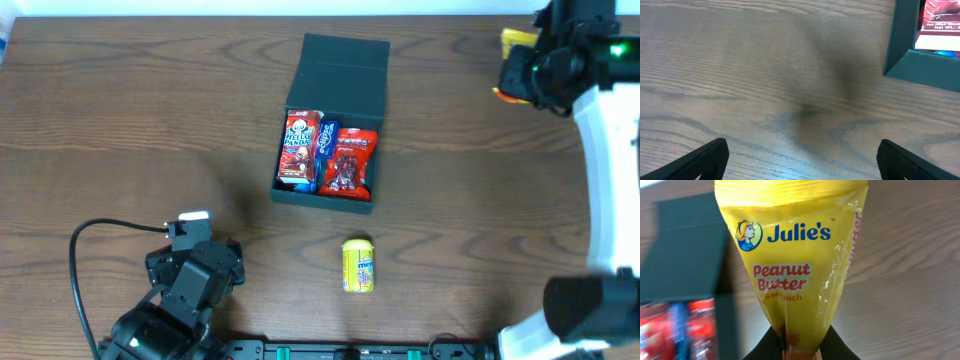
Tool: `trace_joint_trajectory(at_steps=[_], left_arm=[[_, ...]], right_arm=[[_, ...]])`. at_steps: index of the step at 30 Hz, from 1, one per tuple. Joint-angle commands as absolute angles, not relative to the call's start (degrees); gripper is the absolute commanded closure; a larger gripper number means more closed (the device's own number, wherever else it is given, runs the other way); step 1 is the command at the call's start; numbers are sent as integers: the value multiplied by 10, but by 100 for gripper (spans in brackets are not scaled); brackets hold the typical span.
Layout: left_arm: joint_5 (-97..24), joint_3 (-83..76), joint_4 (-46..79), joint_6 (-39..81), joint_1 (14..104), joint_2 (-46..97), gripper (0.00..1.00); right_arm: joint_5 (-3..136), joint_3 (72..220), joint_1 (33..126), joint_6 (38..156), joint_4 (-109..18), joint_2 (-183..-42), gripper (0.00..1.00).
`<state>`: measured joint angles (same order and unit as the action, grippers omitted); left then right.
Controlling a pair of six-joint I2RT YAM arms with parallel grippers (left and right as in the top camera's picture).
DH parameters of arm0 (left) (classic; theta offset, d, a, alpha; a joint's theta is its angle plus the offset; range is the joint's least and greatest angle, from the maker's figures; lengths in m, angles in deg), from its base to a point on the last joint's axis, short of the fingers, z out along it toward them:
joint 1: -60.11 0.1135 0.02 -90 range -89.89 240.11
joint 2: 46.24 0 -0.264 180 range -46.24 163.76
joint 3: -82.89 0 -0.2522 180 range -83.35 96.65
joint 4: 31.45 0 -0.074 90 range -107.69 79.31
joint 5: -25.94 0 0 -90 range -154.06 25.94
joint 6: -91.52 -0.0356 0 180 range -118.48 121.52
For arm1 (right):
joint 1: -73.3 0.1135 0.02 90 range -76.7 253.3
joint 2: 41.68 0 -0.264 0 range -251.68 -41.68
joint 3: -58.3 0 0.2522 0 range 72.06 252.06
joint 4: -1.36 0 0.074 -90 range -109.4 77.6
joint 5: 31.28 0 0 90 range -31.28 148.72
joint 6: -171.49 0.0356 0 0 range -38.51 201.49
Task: Pack container
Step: 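Carry the Julie's packet left over the green box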
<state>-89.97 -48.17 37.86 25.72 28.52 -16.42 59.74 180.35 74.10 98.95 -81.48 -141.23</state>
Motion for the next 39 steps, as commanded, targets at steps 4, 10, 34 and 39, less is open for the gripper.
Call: trace_joint_trajectory(at_steps=[4,10,34,39], left_arm=[[-908,-482,380,264,287,-167,4],[-908,-482,380,264,287,-167,4],[-908,-482,380,264,287,-167,4],[-908,-482,380,264,287,-167,5]], right_arm=[[596,1810,910,1131,-866,-1362,93],[596,1779,1023,1203,-845,-1374,91],[633,1639,1117,1273,-617,-1558,88],[633,1639,1127,1272,-607,-1574,85]])
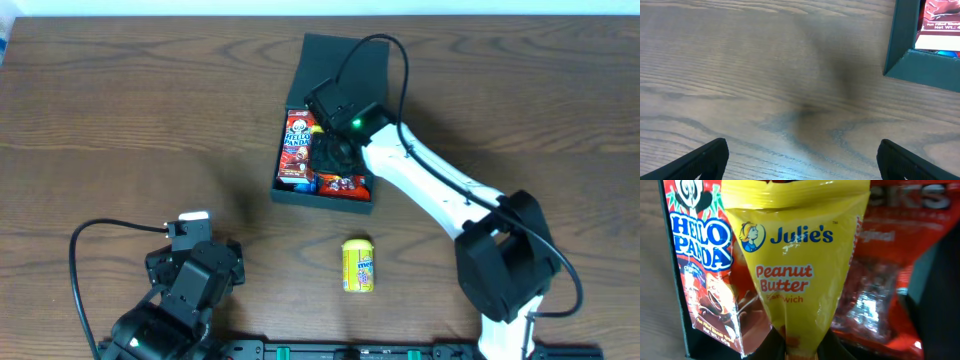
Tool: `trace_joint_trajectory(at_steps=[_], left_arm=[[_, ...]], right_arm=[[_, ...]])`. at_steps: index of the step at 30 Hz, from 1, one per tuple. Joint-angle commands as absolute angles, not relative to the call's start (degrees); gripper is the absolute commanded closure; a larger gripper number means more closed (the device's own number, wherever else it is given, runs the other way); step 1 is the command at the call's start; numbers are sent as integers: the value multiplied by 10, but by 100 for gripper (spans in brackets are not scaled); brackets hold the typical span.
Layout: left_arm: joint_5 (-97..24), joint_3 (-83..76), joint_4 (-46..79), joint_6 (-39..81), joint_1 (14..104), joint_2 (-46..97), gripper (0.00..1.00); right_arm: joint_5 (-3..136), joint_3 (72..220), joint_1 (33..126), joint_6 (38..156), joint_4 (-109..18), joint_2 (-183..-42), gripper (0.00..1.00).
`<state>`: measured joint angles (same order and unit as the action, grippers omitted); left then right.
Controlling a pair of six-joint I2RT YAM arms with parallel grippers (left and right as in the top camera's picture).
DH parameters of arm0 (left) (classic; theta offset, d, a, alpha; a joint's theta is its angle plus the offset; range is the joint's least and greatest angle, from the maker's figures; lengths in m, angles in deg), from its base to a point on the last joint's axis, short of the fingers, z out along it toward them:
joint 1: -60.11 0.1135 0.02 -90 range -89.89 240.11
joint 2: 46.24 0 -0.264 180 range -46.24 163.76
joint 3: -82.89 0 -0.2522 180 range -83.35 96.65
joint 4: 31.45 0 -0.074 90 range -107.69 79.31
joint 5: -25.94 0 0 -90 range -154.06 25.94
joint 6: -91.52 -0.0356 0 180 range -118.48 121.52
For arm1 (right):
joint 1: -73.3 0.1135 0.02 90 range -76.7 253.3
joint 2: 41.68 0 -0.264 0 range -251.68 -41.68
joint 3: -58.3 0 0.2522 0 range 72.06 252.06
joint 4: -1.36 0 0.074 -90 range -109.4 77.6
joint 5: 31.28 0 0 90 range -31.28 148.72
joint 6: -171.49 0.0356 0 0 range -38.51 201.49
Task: Pack container
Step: 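Carry the Julie's packet left over the green box, then lower the packet into the box and open the right gripper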
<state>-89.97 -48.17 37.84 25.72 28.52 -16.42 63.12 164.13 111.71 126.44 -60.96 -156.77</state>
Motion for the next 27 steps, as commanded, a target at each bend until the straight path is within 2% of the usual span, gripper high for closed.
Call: trace_joint_trajectory(at_steps=[1,9,13,16,20,23,27], left_arm=[[-908,-482,380,264,287,-167,4],[-908,-482,380,264,287,-167,4],[-908,-482,380,264,287,-167,4],[-908,-482,380,264,287,-167,4],[-908,-482,380,264,287,-167,4],[-908,-482,380,264,287,-167,5],[-908,-482,380,264,287,-167,4]], right_arm=[[633,1639,1128,1268,-606,-1578,83],[632,1638,1128,1266,-603,-1592,71],[629,1638,1127,1264,-599,-1592,43],[628,1639,1127,1251,-600,-1590,38],[628,1639,1125,1251,-600,-1571,21],[618,1639,1122,1251,-618,-1529,12],[595,1639,1120,1251,-664,-1460,7]])
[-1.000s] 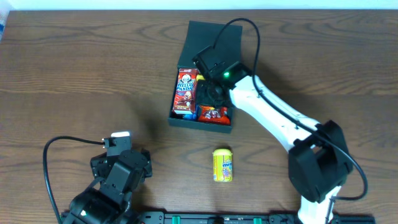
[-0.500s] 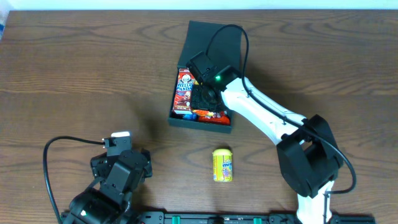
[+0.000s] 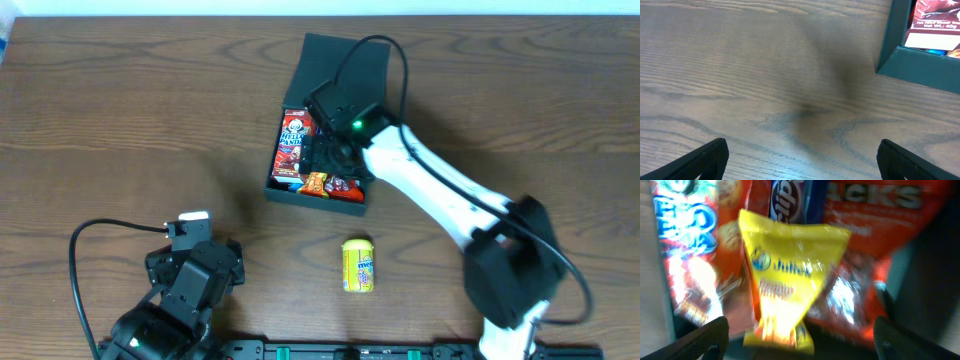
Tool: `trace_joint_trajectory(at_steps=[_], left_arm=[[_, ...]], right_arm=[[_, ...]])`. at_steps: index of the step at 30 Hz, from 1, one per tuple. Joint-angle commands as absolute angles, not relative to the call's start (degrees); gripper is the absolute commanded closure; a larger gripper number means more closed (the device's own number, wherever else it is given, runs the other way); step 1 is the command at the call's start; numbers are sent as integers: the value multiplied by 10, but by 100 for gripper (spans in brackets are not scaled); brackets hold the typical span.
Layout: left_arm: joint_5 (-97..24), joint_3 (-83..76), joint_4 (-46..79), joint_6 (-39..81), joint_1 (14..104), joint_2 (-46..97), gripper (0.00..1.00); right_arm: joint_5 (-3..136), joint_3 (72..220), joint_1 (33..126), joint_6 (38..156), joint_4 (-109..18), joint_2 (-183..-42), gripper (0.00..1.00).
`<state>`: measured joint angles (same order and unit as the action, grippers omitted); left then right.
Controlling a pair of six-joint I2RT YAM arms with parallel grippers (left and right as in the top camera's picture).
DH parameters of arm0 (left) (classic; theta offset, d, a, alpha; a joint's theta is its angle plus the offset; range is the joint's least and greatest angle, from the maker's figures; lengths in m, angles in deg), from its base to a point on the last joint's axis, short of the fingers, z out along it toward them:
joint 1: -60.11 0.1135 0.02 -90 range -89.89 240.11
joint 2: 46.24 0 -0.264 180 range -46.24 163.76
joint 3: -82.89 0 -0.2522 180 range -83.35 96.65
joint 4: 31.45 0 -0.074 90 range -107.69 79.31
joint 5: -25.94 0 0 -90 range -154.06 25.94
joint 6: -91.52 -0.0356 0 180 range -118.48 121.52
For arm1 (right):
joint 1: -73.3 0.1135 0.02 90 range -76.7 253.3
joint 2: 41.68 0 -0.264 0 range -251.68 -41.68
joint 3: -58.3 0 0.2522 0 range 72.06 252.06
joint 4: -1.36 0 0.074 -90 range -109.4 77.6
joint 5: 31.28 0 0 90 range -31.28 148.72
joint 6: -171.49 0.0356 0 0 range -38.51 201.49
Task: Pack container
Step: 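Lower the packet into the box and open the right gripper, then move the right gripper down and grasp the yellow candy jar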
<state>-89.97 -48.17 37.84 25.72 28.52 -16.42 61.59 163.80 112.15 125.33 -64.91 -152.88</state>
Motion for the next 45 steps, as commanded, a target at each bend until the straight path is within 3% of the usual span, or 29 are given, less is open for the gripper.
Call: trace_joint_trajectory(at_steps=[1,8,13,17,24,40,43,45], left_arm=[[-908,-482,380,264,287,-167,4],[-908,-482,380,264,287,-167,4],[-908,-482,380,264,287,-167,4],[-908,-482,380,264,287,-167,4],[-908,-482,380,264,287,-167,5],[-908,-482,380,264,287,-167,4],[-908,-482,380,264,287,-167,4],[-908,-482,380,264,287,-167,4]], right_arm=[[589,1639,1121,1251,-681,-1439,6],[546,1620,1158,1318,-834,-1320,4],[572,1494,1223,1364,-836,-1276,1],[602,1410,1240,1363,-808,-1275,1],[700,1246,1246,1307,-587,-1280,1],[671,1210,1246,1305,-562,-1343,1],[668,1210,1246,1305,-563,-1343,7],[666,1210,1246,1305,-563,-1343,18]])
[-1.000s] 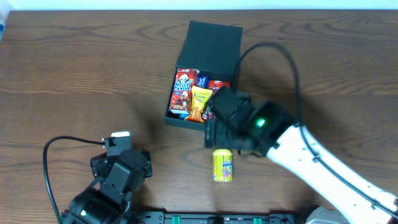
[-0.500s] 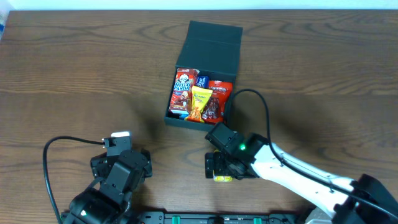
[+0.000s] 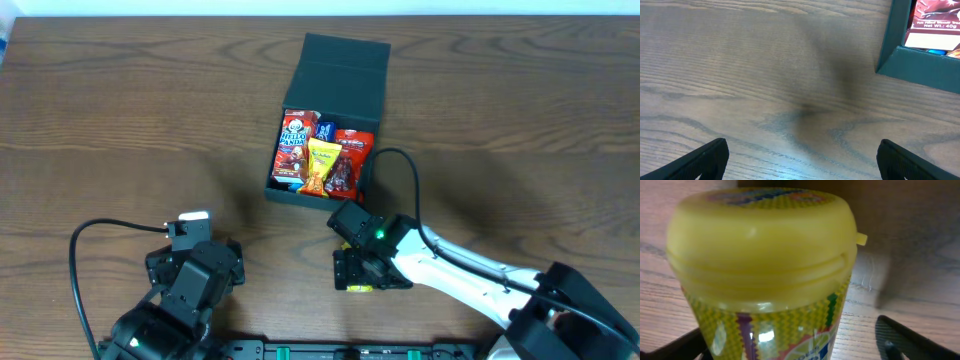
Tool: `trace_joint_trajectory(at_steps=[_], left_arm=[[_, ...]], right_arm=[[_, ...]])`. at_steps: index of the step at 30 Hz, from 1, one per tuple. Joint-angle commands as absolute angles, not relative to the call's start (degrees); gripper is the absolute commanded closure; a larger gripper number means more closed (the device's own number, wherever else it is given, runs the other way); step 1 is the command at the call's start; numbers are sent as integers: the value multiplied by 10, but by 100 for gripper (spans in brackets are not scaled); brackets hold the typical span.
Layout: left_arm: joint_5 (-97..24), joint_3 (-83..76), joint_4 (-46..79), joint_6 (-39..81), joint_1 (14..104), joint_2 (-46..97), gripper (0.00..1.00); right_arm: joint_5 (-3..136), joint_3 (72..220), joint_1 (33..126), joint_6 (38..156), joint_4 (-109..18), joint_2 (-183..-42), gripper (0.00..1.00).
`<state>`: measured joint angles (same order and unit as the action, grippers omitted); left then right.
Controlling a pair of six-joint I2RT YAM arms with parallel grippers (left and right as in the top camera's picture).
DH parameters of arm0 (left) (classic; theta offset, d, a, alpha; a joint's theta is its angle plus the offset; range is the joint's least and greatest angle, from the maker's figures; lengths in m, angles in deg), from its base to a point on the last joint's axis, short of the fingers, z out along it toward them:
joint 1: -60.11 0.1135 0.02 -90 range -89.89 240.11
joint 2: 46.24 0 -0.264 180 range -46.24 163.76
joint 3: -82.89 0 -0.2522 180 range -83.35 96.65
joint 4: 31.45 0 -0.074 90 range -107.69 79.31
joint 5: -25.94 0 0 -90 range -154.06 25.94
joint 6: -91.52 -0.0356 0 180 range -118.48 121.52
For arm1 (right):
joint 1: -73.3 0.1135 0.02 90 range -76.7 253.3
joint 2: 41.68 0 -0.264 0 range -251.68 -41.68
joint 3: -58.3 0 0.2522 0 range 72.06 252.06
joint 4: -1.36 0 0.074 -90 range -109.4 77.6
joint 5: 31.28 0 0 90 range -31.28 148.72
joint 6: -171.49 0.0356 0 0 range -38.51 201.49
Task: Pack container
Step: 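Move the right gripper down and grasp the yellow candy jar, then lift the candy jar and carry it into the green box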
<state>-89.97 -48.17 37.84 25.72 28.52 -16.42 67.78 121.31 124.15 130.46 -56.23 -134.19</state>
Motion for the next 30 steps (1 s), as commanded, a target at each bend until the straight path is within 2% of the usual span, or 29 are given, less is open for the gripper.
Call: trace_joint_trajectory(at_steps=[1,3,13,21,24,30], left_arm=[[-908,-482,380,264,287,-167,4],[-908,-482,380,264,287,-167,5],[-908,-482,380,264,287,-167,4],[-908,-482,380,264,287,-167,4],[-908,-482,380,264,287,-167,4],[-908,-482,380,264,287,-167,4]], right_arm=[[666,1210,1246,1305,-563,-1343,23],[666,1210,1246,1305,-563,-1343,33],[666,1210,1246,1305,-563,-1343,42],[666,1210,1246,1307,-563,-1343,63],[666,1211,1250,1307,-563,-1339,76],[665,1214,1266,1327,-563,-1293,81]])
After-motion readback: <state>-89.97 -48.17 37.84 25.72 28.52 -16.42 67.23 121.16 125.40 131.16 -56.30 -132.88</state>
